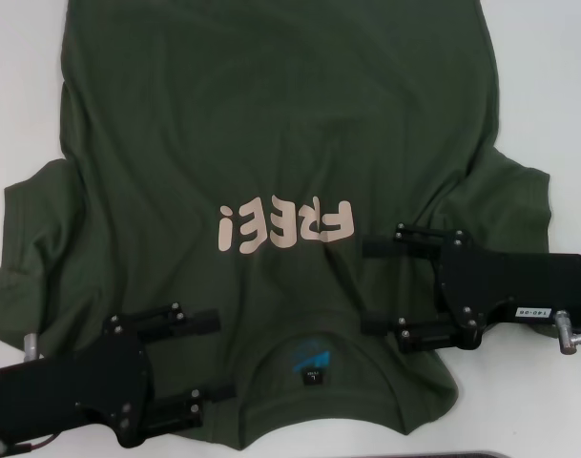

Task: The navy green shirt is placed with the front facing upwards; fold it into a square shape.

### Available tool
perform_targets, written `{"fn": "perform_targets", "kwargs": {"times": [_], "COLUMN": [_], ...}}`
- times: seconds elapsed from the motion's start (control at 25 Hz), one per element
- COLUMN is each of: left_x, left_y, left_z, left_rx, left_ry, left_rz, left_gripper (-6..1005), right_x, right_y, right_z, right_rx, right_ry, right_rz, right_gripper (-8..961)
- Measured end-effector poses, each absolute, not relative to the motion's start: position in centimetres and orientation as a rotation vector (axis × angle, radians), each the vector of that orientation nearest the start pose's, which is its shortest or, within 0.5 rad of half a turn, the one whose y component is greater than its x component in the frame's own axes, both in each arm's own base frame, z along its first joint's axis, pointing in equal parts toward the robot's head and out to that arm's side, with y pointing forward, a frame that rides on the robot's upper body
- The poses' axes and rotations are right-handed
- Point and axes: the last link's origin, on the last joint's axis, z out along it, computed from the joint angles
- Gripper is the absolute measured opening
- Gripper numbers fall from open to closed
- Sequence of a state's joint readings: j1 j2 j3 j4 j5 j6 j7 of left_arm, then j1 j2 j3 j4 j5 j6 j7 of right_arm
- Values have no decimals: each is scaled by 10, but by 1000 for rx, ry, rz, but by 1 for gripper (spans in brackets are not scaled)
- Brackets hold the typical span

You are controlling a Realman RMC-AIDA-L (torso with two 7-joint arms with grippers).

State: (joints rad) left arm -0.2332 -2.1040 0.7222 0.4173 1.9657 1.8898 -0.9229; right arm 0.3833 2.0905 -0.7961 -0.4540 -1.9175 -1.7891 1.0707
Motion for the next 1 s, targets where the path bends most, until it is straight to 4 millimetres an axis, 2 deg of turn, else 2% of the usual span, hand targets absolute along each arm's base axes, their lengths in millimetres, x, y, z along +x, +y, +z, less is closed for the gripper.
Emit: {"fn": "perform_targets", "kwargs": {"times": [0.76, 0.84, 1.0], "left_x": [-297, -296, -292], "left_y": [185, 186, 207], "left_z": [-36, -32, -2], "left_rx": [-2803, -2775, -2619], "left_ry": [-536, -549, -721], "left_rz": [-1135, -1163, -1296], "left_gripper": [656, 656, 655], "right_x": [276, 276, 276], "right_y": [238, 238, 238], "right_z": [-38, -37, -35], "right_rx": [-2886, -2884, -2881], "right_ry": [515, 515, 524], "right_rz": [1015, 1016, 1026], "right_gripper": [915, 915, 915]}}
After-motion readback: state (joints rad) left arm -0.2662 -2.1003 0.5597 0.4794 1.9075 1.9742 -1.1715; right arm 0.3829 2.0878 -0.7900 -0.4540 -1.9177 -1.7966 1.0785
